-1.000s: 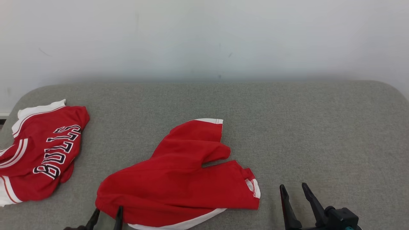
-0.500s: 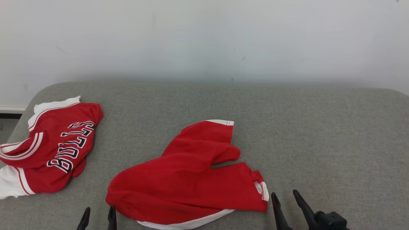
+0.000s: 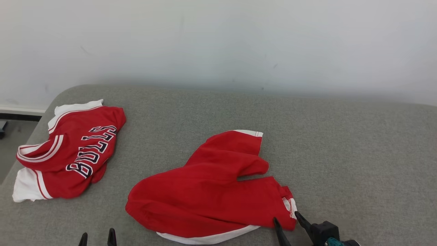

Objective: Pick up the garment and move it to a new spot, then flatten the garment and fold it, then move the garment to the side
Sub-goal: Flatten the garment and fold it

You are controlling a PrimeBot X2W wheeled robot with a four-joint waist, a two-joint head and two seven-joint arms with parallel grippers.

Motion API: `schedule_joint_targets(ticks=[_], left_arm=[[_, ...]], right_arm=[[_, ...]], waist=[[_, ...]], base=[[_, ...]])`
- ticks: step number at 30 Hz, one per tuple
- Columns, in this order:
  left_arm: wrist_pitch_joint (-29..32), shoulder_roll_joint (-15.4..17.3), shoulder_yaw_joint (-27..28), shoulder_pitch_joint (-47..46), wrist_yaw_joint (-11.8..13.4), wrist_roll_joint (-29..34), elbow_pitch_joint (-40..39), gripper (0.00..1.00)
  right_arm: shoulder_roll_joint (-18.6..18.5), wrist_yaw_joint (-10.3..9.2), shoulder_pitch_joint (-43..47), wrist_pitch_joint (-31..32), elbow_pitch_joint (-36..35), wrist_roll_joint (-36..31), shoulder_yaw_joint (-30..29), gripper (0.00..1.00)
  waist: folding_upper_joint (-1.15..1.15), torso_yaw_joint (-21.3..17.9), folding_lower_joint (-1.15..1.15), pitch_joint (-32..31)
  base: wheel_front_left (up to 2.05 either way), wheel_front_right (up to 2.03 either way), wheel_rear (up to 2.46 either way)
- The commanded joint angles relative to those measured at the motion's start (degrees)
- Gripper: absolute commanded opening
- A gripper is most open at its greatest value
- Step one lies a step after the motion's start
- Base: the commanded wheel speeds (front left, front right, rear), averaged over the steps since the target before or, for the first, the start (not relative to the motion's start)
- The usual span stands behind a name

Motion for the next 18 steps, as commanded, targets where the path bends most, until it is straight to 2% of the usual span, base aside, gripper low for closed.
schedule_joint_targets(ticks=[1,6,7,9,10,14,18], left_arm=[[-0.12,-0.21,0.15,0.18,-0.18,0.51,0.13,1.0],[-0.12,-0.21,-0.83,-0.04,-0.3,-0.68,0.57,1.0],[-0.12,-0.21,-0.93,0.01,-0.32,-0.82,0.61,1.0],[-0.12,-0.22,-1.08,0.23,-0.34,-1.05,0.7,1.0],[-0.12,-0.22,-1.06,0.38,-0.34,-1.15,0.71,1.0],[-0.12,-0.23,-0.59,1.06,-0.31,-1.62,0.9,1.0],[-0.12,-0.22,-0.7,1.43,-0.32,-2.02,1.37,1.0]], right_arm=[[-0.04,-0.13,-0.9,-0.09,1.18,-0.21,0.18,1.0],[-0.03,-0.13,-4.07,-0.09,7.35,-0.39,0.5,1.0],[-0.03,-0.13,-4.48,-0.09,8.51,-0.21,0.77,0.64],[-0.03,-0.13,-5.7,-0.09,9.75,0.33,1.22,0.07],[-0.05,-0.13,-6.11,-0.09,10.16,0.45,1.34,0.0],[-0.04,-0.13,-6.76,-0.09,10.55,1.38,1.6,0.0],[-0.03,-0.13,-5.39,-0.08,7.73,2.66,0.63,0.0]], waist=[[0.0,0.5,0.0,-0.12],[0.0,1.88,0.0,-0.2],[0.0,2.06,0.0,-0.21],[0.0,2.32,0.0,-0.18],[0.0,2.36,0.0,-0.15],[0.0,1.79,0.0,-0.02],[0.0,0.69,0.0,-0.13]], base=[[0.0,0.0,0.0],[0.0,0.0,0.0],[0.0,0.0,0.0],[0.0,0.0,0.0],[0.0,0.0,0.0],[0.0,0.0,0.0],[0.0,0.0,0.0]])
